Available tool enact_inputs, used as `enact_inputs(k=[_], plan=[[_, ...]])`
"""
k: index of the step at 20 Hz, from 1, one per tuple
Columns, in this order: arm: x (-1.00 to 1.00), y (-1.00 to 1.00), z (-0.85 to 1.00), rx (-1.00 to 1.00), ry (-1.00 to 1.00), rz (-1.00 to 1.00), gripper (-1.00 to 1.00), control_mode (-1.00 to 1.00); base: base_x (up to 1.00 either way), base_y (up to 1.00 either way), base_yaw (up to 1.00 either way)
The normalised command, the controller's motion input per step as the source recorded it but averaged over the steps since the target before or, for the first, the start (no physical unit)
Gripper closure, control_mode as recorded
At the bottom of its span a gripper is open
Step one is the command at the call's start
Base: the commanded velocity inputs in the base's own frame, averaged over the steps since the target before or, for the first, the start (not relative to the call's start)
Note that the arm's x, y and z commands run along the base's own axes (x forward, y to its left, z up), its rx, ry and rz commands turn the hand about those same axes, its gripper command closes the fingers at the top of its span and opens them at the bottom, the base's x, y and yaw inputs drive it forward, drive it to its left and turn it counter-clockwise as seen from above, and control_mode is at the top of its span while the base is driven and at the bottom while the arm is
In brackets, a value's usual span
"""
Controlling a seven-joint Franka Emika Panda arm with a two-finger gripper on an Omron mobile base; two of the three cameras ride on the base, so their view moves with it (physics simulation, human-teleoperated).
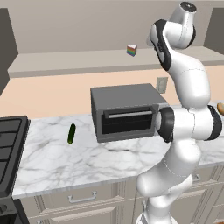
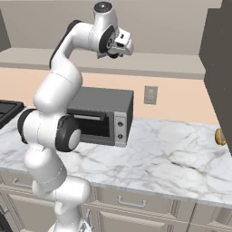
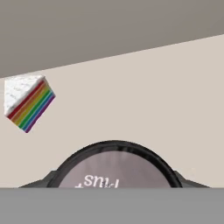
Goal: Pick the yogurt and boxed food from the counter and place them in the cabinets closest to them.
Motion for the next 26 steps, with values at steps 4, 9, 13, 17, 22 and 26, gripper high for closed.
enact_inputs(k=[4, 9, 13, 17, 22, 26], plan=[[0.42, -0.01, 0.00, 0.00, 0.00, 0.00, 1.00, -1.00, 0.00, 0.00, 0.00], [0.18, 0.00, 0.00, 0.00, 0.00, 0.00, -1.00, -1.00, 0.00, 0.00, 0.00], [0.08, 0.00, -0.01, -0.01, 0.00, 0.00, -1.00, -1.00, 0.00, 0.00, 0.00], [0.23, 0.00, -0.06, -0.02, 0.00, 0.00, -1.00, -1.00, 0.00, 0.00, 0.00], [0.22, 0.00, -0.03, -0.02, 0.00, 0.00, -1.00, -1.00, 0.00, 0.00, 0.00], [0.07, 0.00, -0.01, -0.01, 0.00, 0.00, -1.00, -1.00, 0.00, 0.00, 0.00]])
